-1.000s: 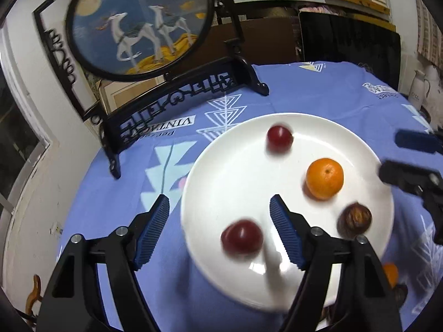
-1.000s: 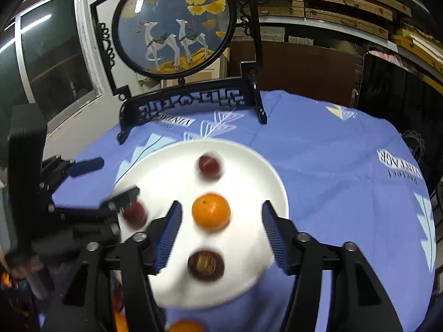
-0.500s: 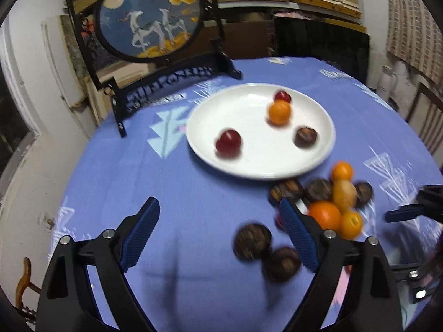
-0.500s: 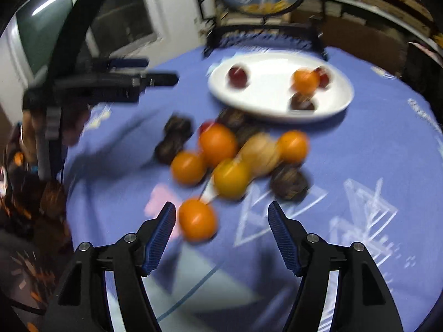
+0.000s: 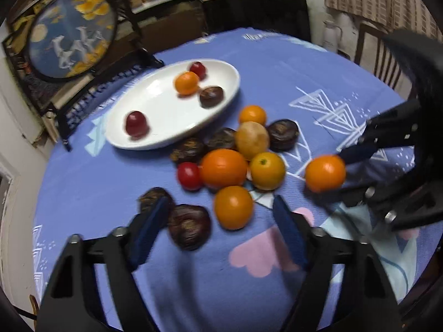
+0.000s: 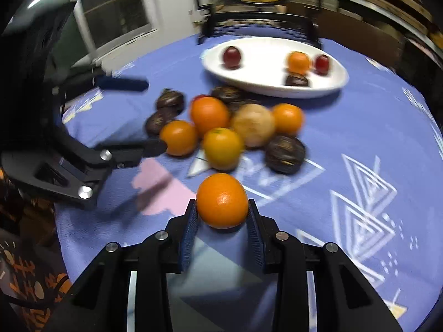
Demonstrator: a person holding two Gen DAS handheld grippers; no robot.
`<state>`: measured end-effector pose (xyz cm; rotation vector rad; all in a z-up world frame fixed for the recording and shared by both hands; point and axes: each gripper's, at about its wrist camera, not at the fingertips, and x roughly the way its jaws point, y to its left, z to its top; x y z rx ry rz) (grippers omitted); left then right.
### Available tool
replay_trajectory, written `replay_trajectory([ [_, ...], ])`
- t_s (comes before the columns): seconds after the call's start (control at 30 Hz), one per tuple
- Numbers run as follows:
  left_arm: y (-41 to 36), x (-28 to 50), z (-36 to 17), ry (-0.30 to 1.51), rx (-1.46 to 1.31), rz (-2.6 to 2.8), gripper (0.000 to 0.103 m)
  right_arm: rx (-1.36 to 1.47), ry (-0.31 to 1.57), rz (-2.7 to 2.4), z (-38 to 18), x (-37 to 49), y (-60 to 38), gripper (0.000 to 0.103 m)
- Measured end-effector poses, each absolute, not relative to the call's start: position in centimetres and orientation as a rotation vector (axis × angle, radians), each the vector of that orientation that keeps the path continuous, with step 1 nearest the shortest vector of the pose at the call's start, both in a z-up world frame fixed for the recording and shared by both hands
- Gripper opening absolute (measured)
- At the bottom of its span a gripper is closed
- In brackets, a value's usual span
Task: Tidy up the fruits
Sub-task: 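Grasp a small orange with the left tool while the right tool grasps another orange, then carry both oranges onto the white plate and open both tools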
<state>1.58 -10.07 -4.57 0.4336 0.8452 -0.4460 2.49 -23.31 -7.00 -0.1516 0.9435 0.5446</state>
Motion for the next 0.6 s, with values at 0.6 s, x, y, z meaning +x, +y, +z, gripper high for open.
replay_trajectory([
  [0.6,-9.7,3.0,-3.7,0.846,0.374,-0.452,0.035,-0.153,0.898,0.544,-5.8,2.9,-23.3,0.036],
])
